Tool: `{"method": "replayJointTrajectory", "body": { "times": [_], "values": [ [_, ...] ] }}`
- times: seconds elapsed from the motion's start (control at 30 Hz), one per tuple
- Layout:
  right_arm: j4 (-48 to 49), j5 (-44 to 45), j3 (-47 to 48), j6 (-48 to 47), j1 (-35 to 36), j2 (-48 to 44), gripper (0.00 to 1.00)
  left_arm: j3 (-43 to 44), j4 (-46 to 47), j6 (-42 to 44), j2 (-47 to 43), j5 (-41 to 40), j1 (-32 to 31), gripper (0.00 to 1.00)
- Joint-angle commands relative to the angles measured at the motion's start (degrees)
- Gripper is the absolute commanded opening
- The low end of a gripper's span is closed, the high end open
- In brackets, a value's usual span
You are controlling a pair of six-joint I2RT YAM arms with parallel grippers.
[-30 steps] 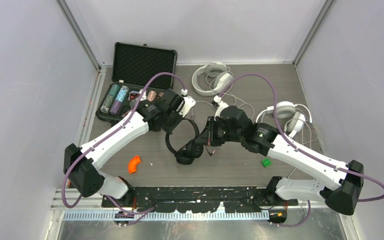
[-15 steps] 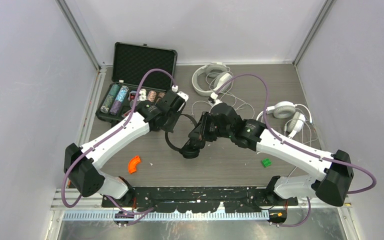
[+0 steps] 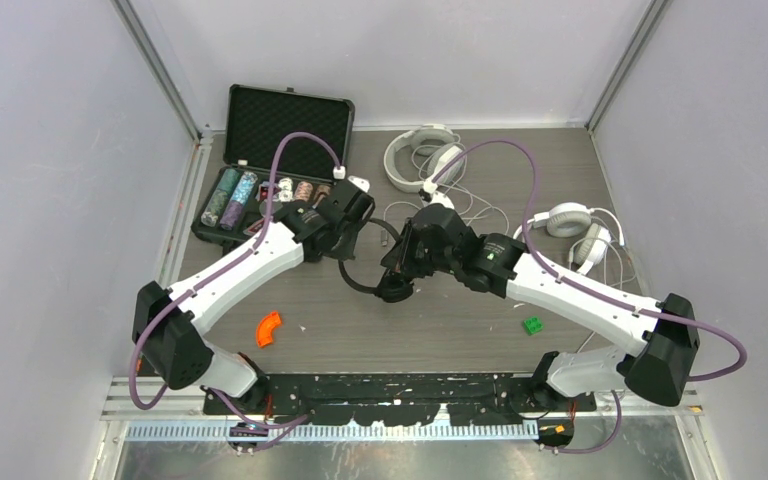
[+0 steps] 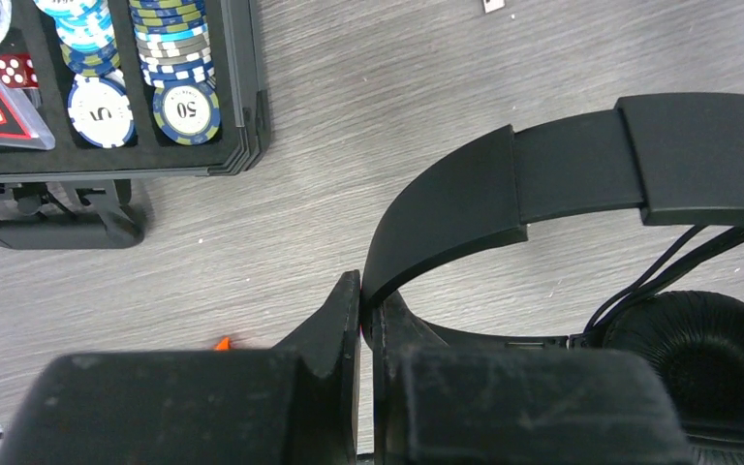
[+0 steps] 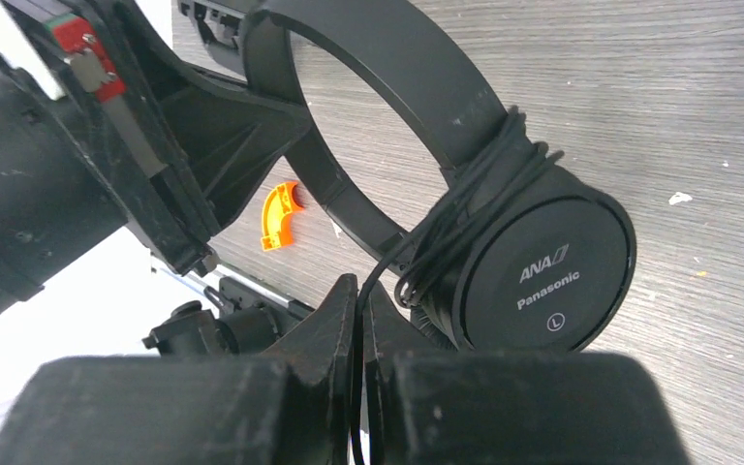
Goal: Wrap the headphones
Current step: Wrap the headphones cable around the headphones.
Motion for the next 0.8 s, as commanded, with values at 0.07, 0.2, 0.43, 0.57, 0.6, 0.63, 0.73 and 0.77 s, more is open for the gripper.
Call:
{"method": "replayJointTrajectory", "body": {
  "times": [0.07,0.2,0.43,0.57,0.6,0.63,0.73,0.77],
  "values": [
    [2.78,2.67,0.33,1.54,0.52,-0.79,0.13,-0.44,6.78,-7.26,-2.87,-1.59,-0.15,0.00],
    [4.39,4.47,-1.28,1.89,0.55,-2.08,0.17,-1.25,8.42,-9.50,-4.32,-2.09,-0.15,0.00],
    [2.97,7.62,-1.58,0.50,0.64,-3.08,0.21,-3.82,11.72,-13.03,-7.11,-1.67,-0.16,0.00],
    [2.05,9.74,-1.79,-0.56,0.65,-4.29,0.22,-4.94,13.32,-13.72,-9.16,-2.34,-0.17,0.00],
    [2.05,10.23,-1.89,-0.92,0.61,-4.66,0.20,-5.05,13.57,-13.87,-9.49,-2.49,-0.15,0.00],
    [2.21,10.59,-1.92,-1.37,0.67,-5.02,0.16,-5.06,13.76,-13.94,-9.74,-2.60,-0.15,0.00],
    [2.33,11.74,-2.10,-2.84,0.79,-5.69,0.11,-5.31,13.94,-14.27,-10.33,-2.57,-0.15,0.00],
    [2.31,12.09,-2.18,-3.08,0.82,-5.86,0.10,-5.33,14.04,-14.45,-10.46,-2.55,-0.15,0.00]
  ]
}}
